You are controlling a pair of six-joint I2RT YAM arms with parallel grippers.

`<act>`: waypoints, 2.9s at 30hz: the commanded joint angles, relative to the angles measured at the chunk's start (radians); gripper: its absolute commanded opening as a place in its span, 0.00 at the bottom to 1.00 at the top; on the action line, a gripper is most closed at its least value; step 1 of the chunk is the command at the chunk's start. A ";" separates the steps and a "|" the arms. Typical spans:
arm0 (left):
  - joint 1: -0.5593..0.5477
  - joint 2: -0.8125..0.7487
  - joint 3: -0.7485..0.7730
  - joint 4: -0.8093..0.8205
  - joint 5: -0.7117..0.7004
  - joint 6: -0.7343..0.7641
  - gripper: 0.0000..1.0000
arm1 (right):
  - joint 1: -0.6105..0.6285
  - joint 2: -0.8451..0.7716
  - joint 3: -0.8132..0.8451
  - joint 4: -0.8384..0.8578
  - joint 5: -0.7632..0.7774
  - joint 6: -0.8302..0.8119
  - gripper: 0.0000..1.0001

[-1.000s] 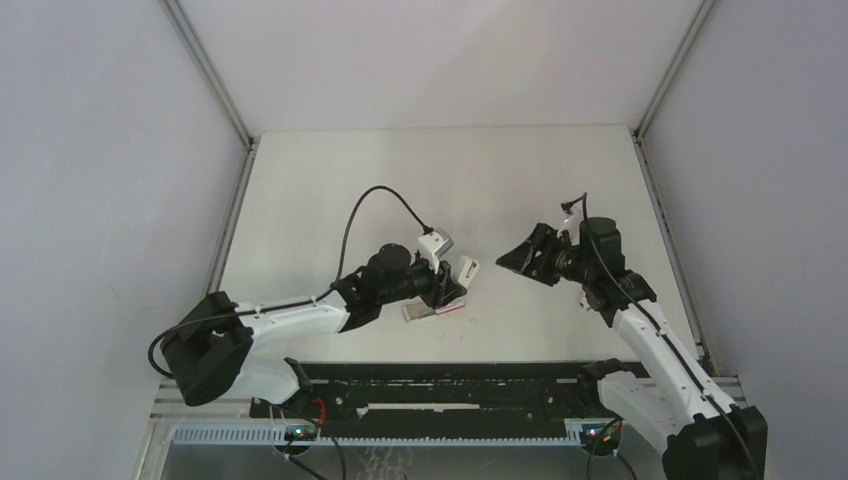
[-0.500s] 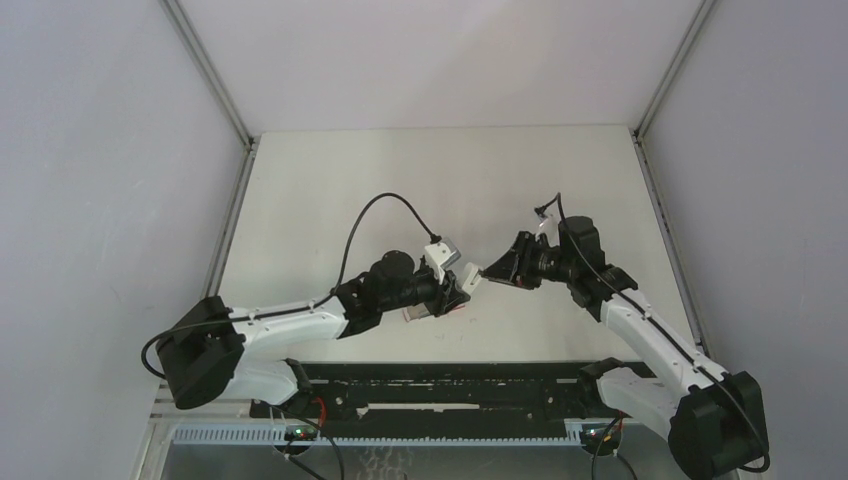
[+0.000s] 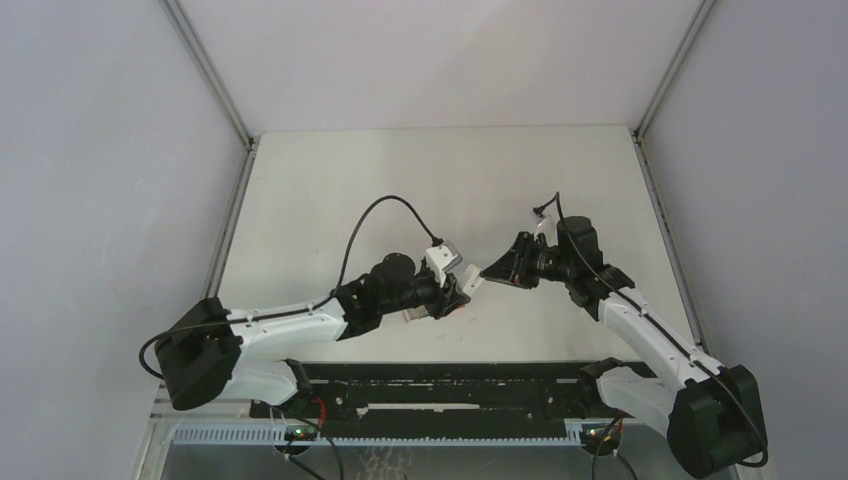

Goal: Load the staples into the stapler

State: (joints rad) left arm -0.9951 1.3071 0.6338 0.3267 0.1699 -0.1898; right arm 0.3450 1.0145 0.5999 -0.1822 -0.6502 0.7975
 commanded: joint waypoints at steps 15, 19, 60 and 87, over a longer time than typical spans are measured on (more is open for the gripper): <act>-0.022 -0.031 0.046 0.003 -0.041 0.055 0.23 | 0.014 0.044 -0.011 0.118 -0.089 0.001 0.00; -0.022 -0.035 0.054 -0.007 -0.038 0.047 0.70 | 0.014 0.029 -0.011 0.098 -0.051 -0.034 0.00; 0.031 0.044 0.161 -0.046 0.036 -0.053 0.01 | 0.053 -0.019 -0.011 0.004 0.099 -0.179 0.00; 0.080 -0.265 -0.068 0.142 -0.091 -0.080 0.00 | -0.087 0.101 -0.107 0.124 -0.025 -0.039 0.00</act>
State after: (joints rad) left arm -0.9436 1.1355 0.5919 0.3527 0.1493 -0.2451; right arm 0.2871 1.0786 0.5217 -0.0826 -0.7444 0.7891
